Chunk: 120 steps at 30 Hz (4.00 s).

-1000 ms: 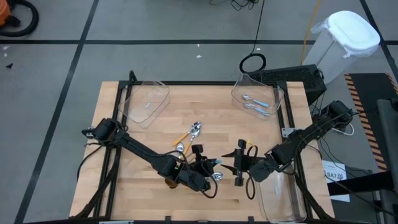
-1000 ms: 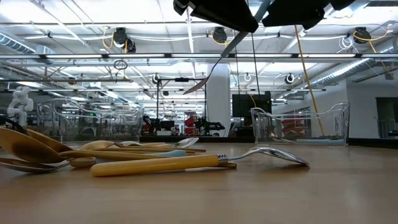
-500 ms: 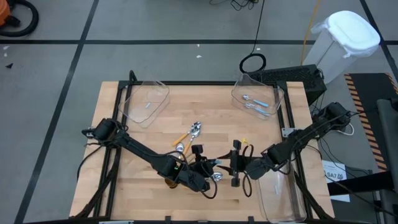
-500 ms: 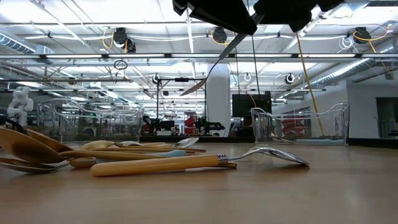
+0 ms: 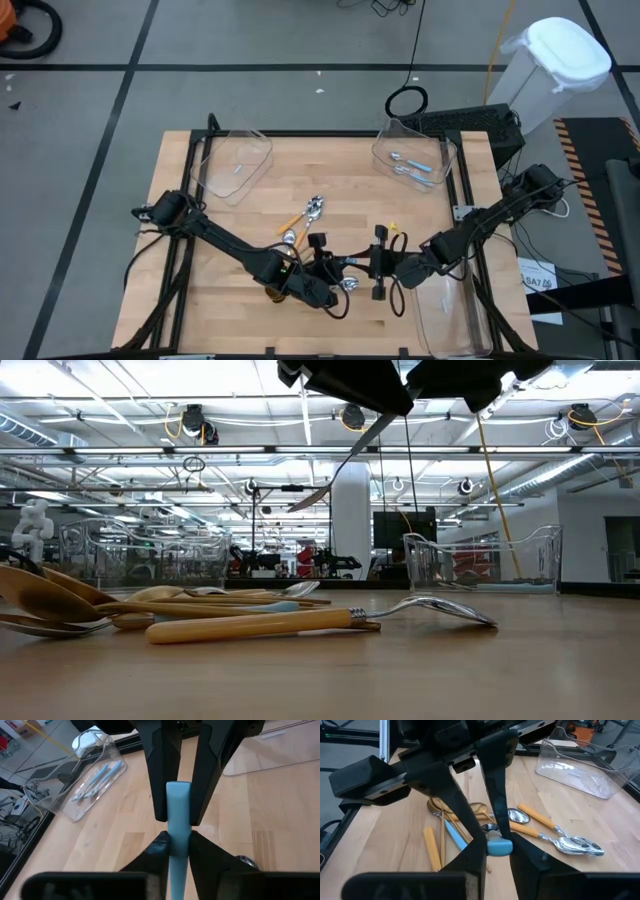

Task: Sort silverware by color (type)
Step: Put the blue spoon into the top right transparent bin

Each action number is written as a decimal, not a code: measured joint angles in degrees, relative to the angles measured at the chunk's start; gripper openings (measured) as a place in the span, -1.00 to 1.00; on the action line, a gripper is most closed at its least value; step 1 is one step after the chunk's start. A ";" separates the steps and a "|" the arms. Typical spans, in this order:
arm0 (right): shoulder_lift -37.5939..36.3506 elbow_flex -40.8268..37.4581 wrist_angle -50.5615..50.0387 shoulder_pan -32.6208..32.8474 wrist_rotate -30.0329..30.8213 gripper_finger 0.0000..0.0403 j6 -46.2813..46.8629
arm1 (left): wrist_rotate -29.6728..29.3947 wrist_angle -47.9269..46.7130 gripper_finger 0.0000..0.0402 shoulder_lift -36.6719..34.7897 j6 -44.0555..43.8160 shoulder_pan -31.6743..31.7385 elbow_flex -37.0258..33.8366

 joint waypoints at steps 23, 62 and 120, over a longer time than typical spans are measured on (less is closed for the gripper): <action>-19.29 -0.04 -22.86 -2.49 0.85 -0.73 -1.03 | -3.88 -8.29 0.08 -3.48 -5.19 -2.47 0.02; -57.90 -3.23 -40.49 -16.52 4.79 -0.73 -17.02 | 11.80 56.00 0.09 -3.37 1.37 2.73 -29.29; -46.03 -13.07 -30.21 -58.33 -14.09 -0.73 -21.23 | 16.68 64.67 0.09 -3.56 3.01 1.92 -30.40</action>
